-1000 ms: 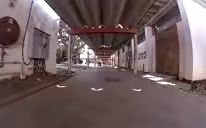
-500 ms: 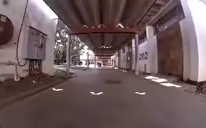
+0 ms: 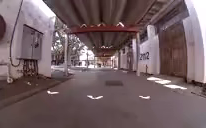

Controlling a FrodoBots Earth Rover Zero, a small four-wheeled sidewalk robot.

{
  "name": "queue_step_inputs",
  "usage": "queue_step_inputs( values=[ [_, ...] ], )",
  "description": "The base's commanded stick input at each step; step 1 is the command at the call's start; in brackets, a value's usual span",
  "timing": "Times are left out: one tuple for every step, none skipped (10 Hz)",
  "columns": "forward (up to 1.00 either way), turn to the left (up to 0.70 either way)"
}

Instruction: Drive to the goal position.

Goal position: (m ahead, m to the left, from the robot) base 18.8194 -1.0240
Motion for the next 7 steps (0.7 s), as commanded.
queue_step_inputs(
  values=[
    [0.5,0.0],
    [0.5,0.0],
    [0.5,0.0],
    [0.5,0.0],
    [0.5,0.0],
    [0.5,0.0],
    [0.5,0.0]
  ],
)
